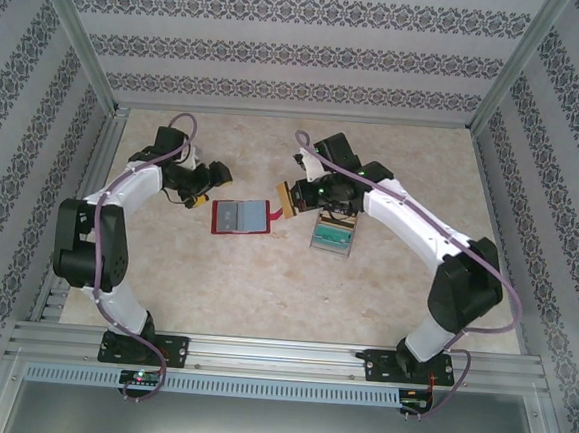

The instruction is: Take the credit cards out of the card holder

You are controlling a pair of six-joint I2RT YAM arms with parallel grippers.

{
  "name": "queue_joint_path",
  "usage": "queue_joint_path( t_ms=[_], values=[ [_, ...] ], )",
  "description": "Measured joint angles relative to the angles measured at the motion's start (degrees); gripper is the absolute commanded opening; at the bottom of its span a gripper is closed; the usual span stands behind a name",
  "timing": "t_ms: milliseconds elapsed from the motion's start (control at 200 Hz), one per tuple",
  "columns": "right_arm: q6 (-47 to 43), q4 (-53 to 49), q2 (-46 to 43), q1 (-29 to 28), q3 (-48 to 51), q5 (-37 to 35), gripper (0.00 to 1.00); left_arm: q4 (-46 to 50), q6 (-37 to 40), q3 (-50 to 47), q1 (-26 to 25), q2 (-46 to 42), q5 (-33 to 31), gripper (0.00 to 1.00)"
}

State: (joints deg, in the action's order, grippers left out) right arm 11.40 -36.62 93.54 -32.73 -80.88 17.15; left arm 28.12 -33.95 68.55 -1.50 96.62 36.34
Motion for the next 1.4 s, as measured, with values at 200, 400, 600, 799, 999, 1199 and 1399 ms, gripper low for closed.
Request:
queue_joint_path(
  t_ms=[200,400,600,799,999,1199,1399],
  values=[
    [-15.43,-8.74,-5.62,0.02,0.02,-9.31,0.00,0.02,0.02,0.46,0.00,-3.15,2.97,1.00],
    [-29.90,-12.09,-7.45,0.02,1.81,-18.91,0.00,-0.31,-1.44,-1.25,-0.39,-7.58,4.92,1.00],
    [-41.92,-11.63,-7.48,0.02,4.74,-26.56,0.00,-0.68,-2.73,-3.10,-2.45,-9.01,5.53,1.00],
    [-52.02,-8.11,-7.45,0.74,7.39,-29.79,0.00,-0.70,-3.43,-3.52,-3.82,-9.05,5.66,1.00],
    [-58.12,-5.79,-6.10,1.88,7.56,-29.75,0.00,-0.70,-3.63,-3.58,-4.15,-9.11,5.66,1.00],
    [-60.57,-4.37,-3.34,2.67,7.56,-28.83,0.00,-0.72,-3.63,-3.58,-4.15,-9.14,5.66,1.00],
    [-60.89,-4.17,-1.22,3.28,7.56,-27.21,0.00,-0.72,-3.63,-3.58,-4.15,-9.14,5.66,1.00]
  ],
)
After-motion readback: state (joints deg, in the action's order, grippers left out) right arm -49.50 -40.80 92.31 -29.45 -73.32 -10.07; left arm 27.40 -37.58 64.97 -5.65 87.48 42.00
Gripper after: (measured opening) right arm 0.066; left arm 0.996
